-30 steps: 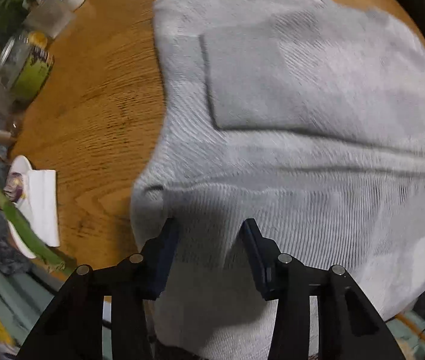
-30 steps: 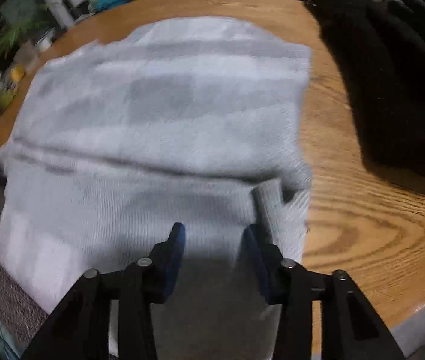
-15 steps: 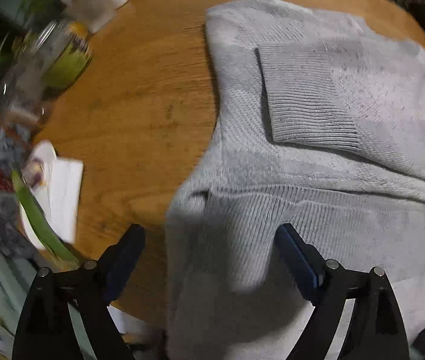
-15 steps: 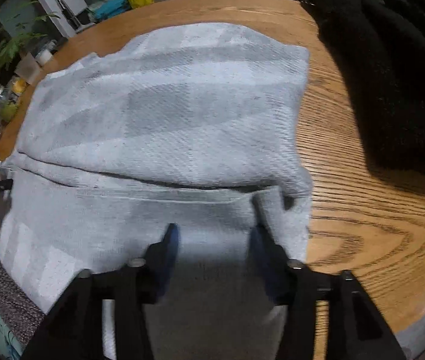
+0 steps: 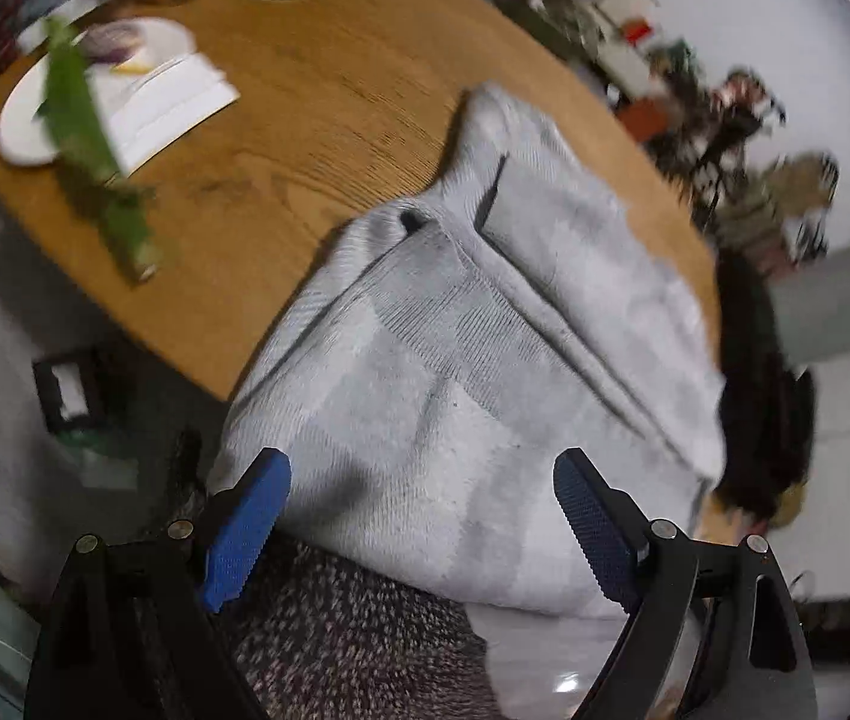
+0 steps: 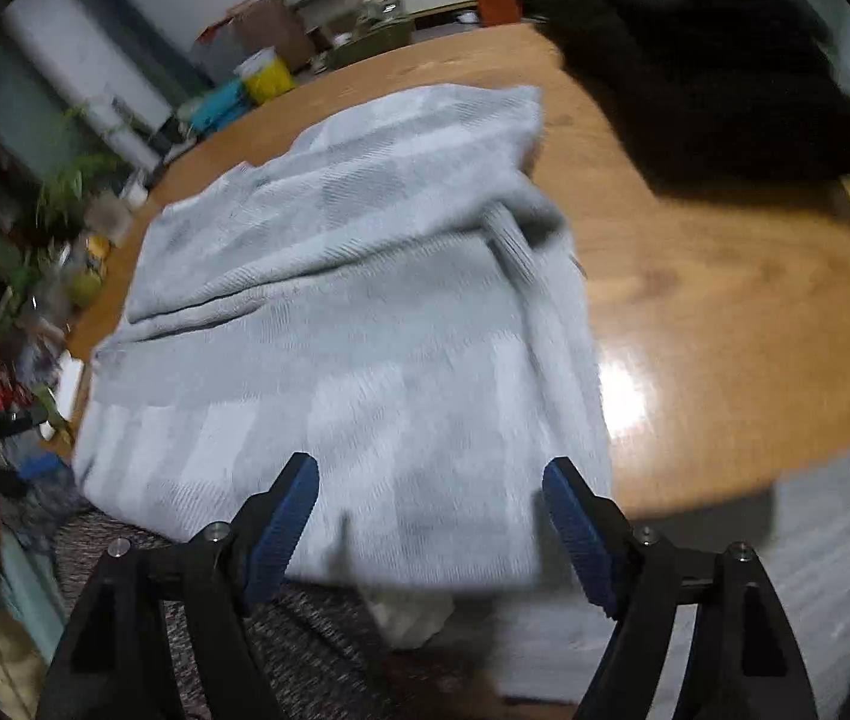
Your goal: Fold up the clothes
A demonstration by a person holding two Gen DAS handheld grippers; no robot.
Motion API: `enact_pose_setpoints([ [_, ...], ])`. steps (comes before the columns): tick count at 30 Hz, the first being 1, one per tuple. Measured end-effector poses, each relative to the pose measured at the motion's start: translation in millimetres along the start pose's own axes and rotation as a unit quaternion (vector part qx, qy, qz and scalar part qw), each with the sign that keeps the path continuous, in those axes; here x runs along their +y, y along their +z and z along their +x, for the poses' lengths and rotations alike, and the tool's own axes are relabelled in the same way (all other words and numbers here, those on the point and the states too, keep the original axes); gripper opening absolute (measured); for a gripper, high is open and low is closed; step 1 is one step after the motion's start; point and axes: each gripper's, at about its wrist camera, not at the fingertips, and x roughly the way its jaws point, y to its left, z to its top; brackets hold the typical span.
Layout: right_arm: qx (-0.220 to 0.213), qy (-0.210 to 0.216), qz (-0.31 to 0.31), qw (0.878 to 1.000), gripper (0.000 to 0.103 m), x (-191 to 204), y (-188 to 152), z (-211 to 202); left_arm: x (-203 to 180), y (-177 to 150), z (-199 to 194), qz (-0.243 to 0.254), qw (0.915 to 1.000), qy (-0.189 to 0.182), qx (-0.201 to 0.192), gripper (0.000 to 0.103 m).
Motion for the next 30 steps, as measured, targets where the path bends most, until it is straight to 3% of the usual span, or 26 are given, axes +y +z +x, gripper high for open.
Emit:
enact_pose_setpoints([
  [1, 0.0, 0.004, 0.014, 1.0, 0.08, -4.1, -5.0, -3.9, 2.4, 13.0, 5.4, -0.009, 0.9999, -0.007, -0.005, 0.09],
  [4, -0.004, 0.034, 0.055, 0.998, 0.08, -12.6, -20.6, -10.4, -17.9, 4.9, 63.2, -0.019, 0.9991, -0.033, -0.016, 0.09],
  [7, -0.018, 0.124, 0.104, 0.987, 0.08, -24.5, -33.1, -11.4, -6.6, 2.4, 102.0, -0.03, 0.9962, -0.08, -0.02, 0.09],
  [9, -0.012, 0.154, 0.133, 0.979, 0.08, -30.5, -37.0, -4.8, 4.3, 2.8, 117.5, -0.038, 0.9938, -0.103, -0.018, 0.09],
  [17, 0.008, 0.179, 0.196, 0.964, 0.081, -49.9, -51.3, 14.7, 72.9, -2.5, 149.0, -0.108, 0.9884, -0.106, -0.016, 0.09],
  [21, 0.017, 0.198, 0.218, 0.955, 0.081, -48.3, -50.3, 38.5, 85.5, 5.8, 186.8, -0.127, 0.9839, -0.125, 0.016, 0.09],
  [24, 0.024, 0.195, 0.218, 0.956, 0.081, -41.2, -47.8, 51.0, 88.3, 4.6, 202.9, -0.142, 0.9769, -0.156, 0.037, 0.088],
  [26, 0.028, 0.196, 0.216, 0.956, 0.079, -36.8, -45.7, 57.0, 88.2, 6.0, 215.5, -0.161, 0.9646, -0.201, 0.055, 0.084],
  [28, 0.026, 0.201, 0.216, 0.955, 0.076, -34.0, -43.7, 60.5, 83.8, 5.8, 225.6, -0.159, 0.9654, -0.198, 0.06, 0.063],
  [30, 0.023, 0.207, 0.216, 0.954, 0.076, -31.6, -41.7, 63.2, 77.0, 6.9, 222.9, -0.145, 0.9689, -0.191, 0.059, 0.051],
])
